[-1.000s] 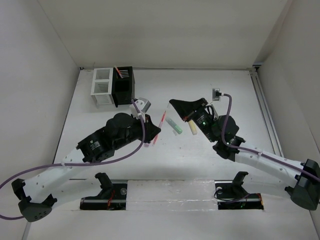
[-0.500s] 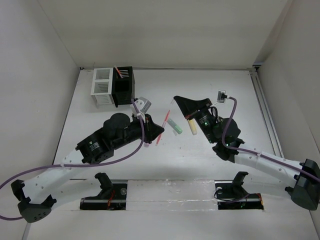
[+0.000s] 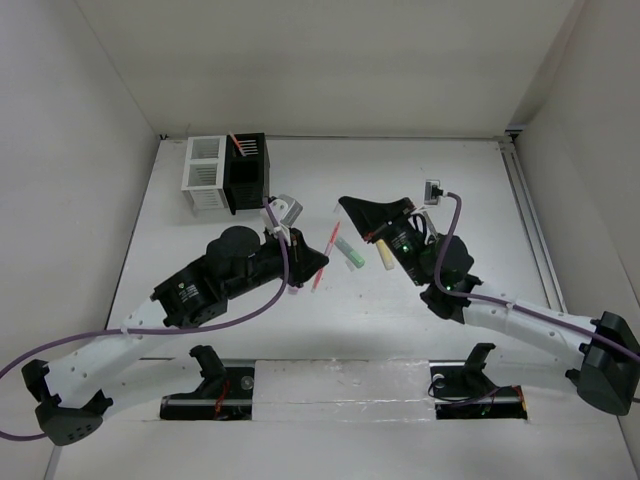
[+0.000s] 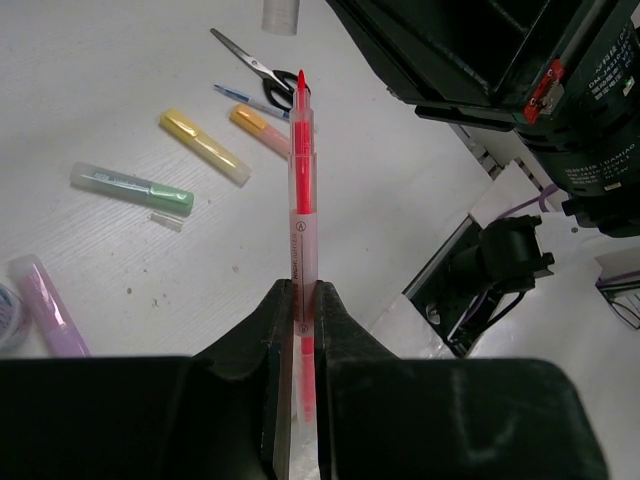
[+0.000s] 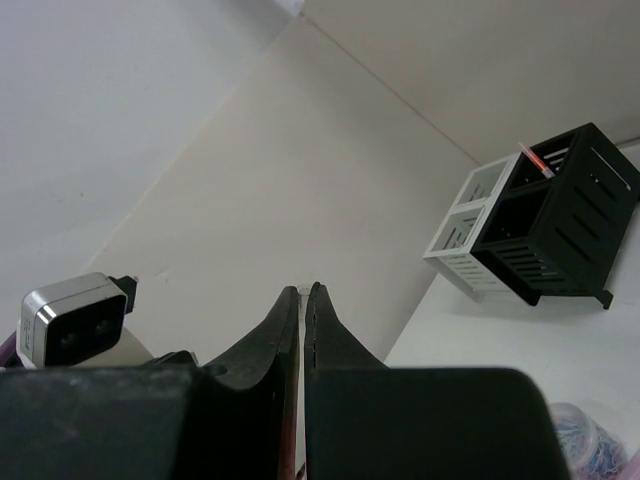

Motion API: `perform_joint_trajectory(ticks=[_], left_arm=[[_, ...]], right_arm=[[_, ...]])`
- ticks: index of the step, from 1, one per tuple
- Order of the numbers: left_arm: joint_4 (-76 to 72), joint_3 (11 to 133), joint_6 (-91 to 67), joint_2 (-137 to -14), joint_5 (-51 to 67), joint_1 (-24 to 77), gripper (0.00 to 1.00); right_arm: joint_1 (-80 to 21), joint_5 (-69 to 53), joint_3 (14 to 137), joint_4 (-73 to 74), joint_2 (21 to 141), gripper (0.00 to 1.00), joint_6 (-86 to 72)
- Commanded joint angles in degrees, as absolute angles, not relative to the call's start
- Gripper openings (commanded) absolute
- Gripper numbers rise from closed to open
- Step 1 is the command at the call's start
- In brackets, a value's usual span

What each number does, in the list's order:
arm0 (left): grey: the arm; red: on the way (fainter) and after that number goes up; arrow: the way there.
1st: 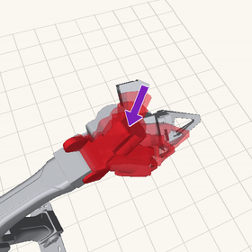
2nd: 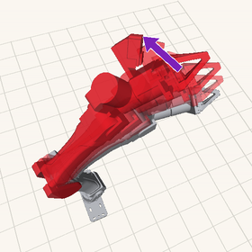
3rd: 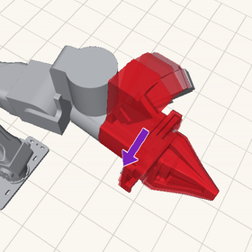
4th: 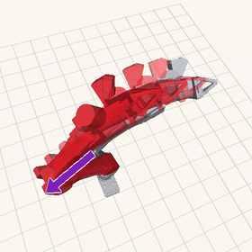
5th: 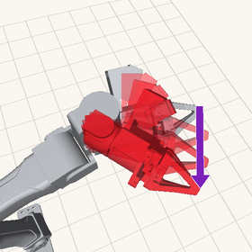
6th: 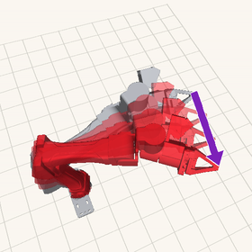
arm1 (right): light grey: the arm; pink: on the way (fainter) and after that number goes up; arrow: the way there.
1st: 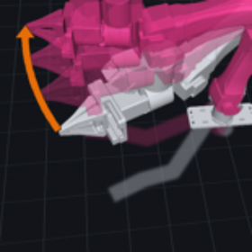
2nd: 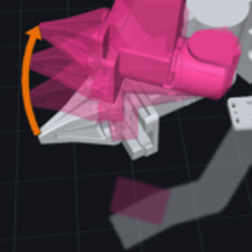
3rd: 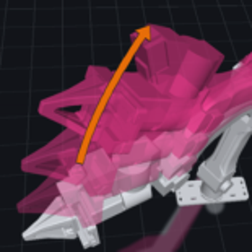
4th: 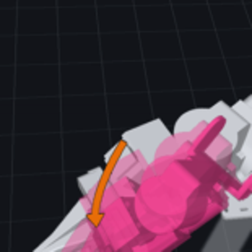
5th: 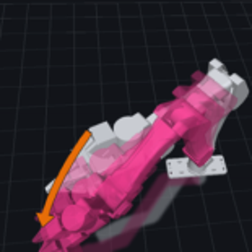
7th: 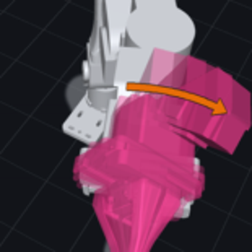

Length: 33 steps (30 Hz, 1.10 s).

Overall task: Sort the stationery into containers
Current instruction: Close the pen cap on the pen.

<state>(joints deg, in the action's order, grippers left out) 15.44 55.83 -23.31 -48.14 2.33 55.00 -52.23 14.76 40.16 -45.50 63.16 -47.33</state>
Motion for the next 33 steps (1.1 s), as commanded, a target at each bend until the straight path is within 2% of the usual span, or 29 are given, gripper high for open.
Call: perform_joint_trajectory(ticks=[1,33], left_arm=[[13.3,55.6,-22.6,-47.0,2.5,54.8,0.0],[13.9,55.6,-22.6,-45.5,-0.4,54.8,0.0]], right_arm=[[-52.7,13.3,40.1,-50.2,62.8,0.0,-46.2],[-52.7,10.8,40.2,-49.2,62.6,0.0,-45.2]])
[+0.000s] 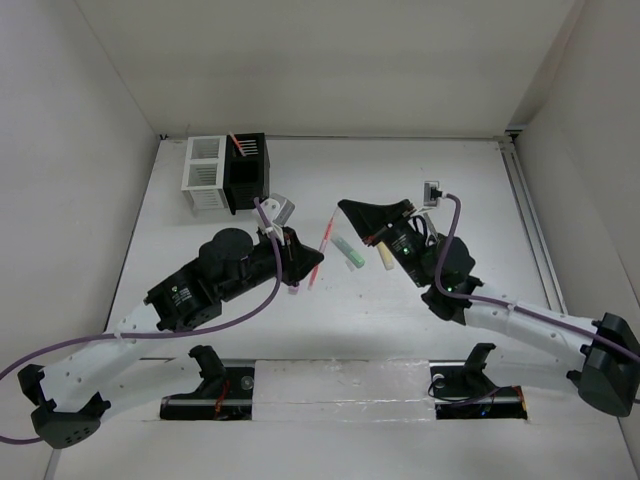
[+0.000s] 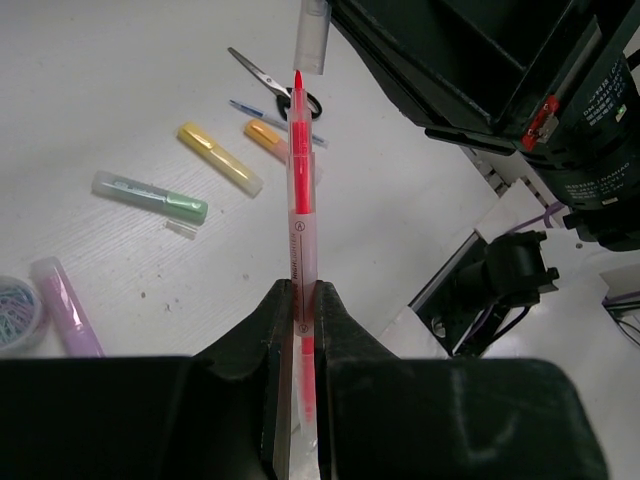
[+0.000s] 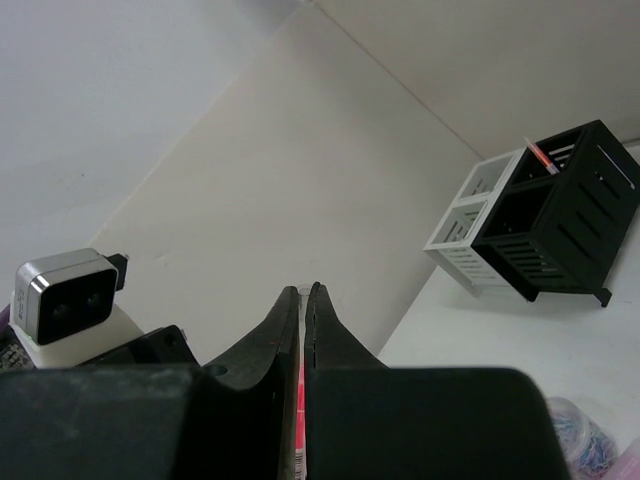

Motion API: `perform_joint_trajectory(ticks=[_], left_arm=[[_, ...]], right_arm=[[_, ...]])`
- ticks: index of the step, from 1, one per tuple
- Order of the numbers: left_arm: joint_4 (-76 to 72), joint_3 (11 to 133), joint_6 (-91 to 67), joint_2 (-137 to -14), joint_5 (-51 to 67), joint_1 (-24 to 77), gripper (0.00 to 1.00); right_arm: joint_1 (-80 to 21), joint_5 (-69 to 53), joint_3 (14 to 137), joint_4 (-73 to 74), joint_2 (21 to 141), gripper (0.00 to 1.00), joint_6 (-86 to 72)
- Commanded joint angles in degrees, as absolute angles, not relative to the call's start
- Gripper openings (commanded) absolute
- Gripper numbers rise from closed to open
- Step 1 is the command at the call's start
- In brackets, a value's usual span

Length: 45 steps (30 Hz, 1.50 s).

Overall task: Sort the stationery into containers
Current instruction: Close the pen cap on the pen.

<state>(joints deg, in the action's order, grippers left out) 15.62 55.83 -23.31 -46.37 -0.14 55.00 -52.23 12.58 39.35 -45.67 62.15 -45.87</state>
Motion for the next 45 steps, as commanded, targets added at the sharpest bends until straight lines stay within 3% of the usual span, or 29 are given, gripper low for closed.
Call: perform_joint_trajectory(ticks=[1,29,45], left_arm=[[13.9,55.6,-22.6,-45.5,-0.4,54.8,0.0],[13.4,56.2,-23.6,-45.0,-4.3,54.8,0.0],[8.5,58.5,-20.7,-43.9,-8.8,54.8,0.0]], right_arm=[[-52.7,10.8,40.2,-49.2,62.6,0.0,-45.2],[-52.7,5.0,39.1,-49.1,64.8,0.0,-46.9],[-48.5,-7.8,40.3,-46.0,65.9,0.0,-53.4]])
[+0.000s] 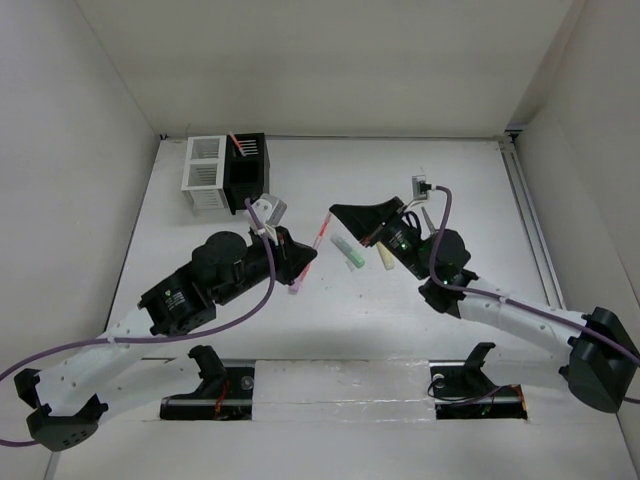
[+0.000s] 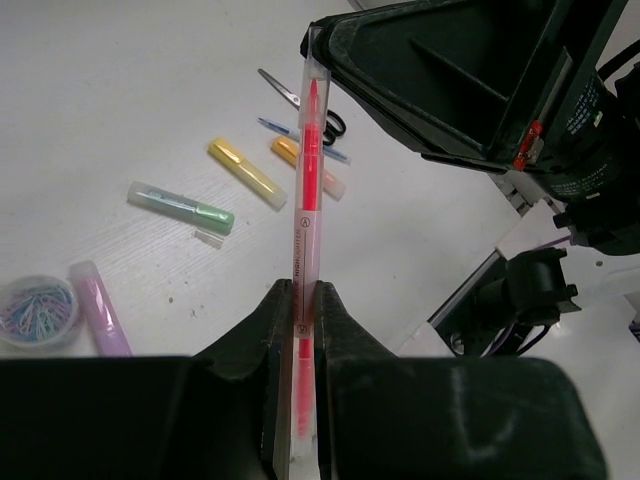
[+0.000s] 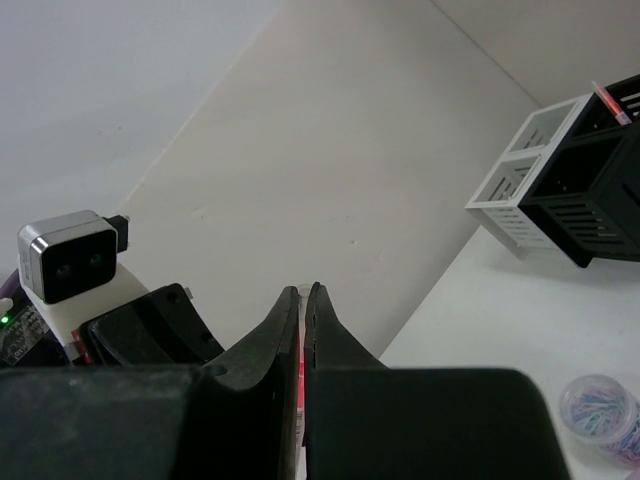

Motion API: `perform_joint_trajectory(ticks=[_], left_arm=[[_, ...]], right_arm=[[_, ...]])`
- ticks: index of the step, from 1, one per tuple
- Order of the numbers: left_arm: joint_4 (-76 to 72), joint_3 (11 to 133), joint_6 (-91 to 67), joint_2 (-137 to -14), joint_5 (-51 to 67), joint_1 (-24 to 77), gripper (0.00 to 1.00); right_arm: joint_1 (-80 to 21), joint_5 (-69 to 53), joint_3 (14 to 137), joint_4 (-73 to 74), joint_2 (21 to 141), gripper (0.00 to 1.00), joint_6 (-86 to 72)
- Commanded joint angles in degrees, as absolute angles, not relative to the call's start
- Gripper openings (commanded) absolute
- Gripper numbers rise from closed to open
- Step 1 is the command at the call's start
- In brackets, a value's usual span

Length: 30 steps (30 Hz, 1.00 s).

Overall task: Sort the stationery into containers
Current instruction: Close the pen cap on the pen.

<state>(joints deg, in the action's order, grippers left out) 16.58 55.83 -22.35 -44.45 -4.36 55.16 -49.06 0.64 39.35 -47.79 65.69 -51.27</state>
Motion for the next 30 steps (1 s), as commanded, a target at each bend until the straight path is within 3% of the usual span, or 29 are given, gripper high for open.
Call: perform_joint_trajectory(ticks=[1,17,30], left_arm=[[7.9,58.5,-20.7,-44.5,-8.8,54.8,0.0],[-0.6,54.9,-19.6,-43.9,-7.1,54.8,0.0],[-8.8,50.5,-17.2,-43.9,-10.8,57.7,0.0]], right_arm=[[-48.5,-8.3,40.3,-46.0,66.4,0.0,-53.4],[-47.5,-4.6,40.8,-40.9,66.4,0.0,-54.1],[-44.8,-16.2,44.0,-40.9,68.9,0.0,-57.2]])
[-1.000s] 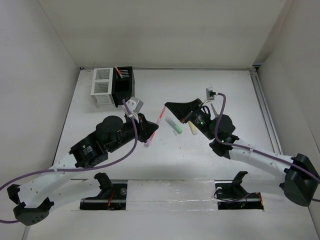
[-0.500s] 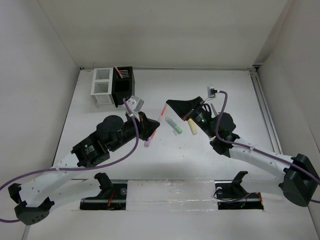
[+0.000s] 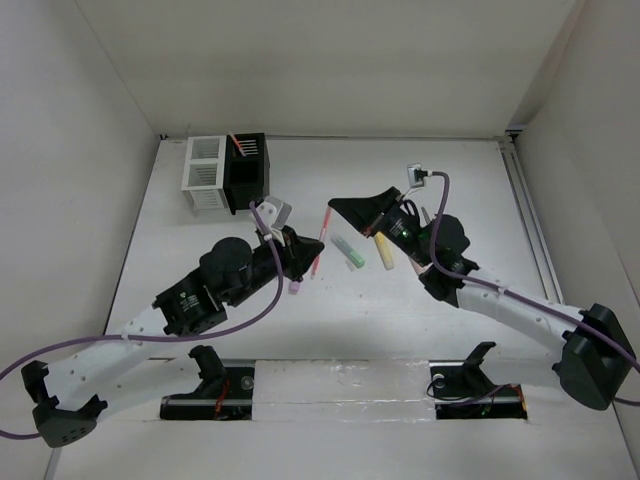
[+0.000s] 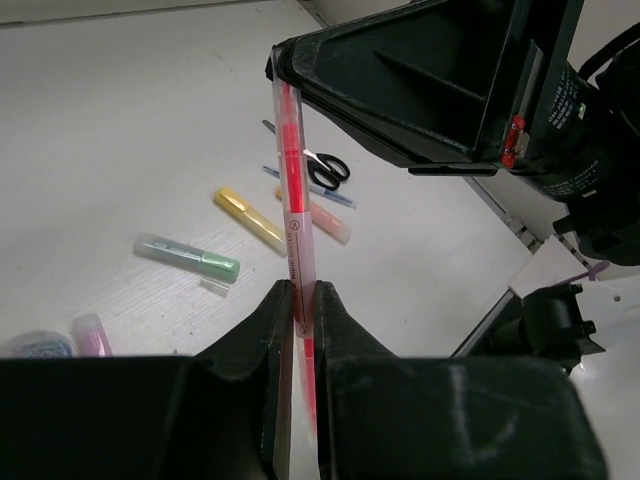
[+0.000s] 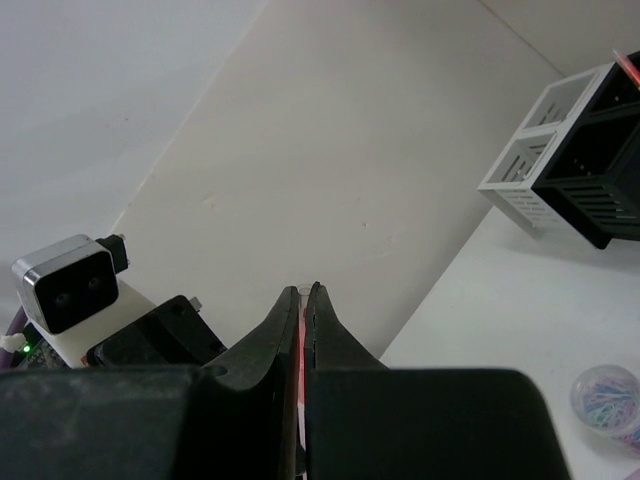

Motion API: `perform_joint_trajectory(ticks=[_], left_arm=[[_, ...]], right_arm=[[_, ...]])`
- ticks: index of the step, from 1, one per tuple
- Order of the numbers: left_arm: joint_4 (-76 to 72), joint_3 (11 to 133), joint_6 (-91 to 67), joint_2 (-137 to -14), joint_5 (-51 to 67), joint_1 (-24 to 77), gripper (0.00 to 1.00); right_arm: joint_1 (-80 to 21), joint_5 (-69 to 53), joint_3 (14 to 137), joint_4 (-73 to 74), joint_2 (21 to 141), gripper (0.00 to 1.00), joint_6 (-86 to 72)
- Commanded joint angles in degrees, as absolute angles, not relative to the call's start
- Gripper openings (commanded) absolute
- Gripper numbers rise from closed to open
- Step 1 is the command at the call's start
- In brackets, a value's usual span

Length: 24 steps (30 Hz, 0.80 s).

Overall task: Sort the stationery into containers
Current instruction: Close the pen cap on the pen.

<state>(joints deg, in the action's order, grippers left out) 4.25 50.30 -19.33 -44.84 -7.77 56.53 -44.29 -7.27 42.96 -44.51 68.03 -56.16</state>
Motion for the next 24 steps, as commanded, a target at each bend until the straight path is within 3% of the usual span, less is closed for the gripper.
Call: perform_joint_trajectory(ticks=[1,6,24], left_arm=[[-8.8,50.4,-17.2,-43.9,-10.8,57.7,0.0],[-9.3,50.4,-16.1,-43.9,-12.7,57.7,0.0],[-4.0,56.9,-13.8,-45.6,-15.2,57.7,0.0]], right_arm=[[-44.1,-17.0,44.0,-40.9,68.9,0.0,-57.2],[-43.5,-18.7,44.8,-40.3,69.4,0.0,-57.6],[-44.6,-24.0,57.0,-16.4,77.5,0.0,-33.1]])
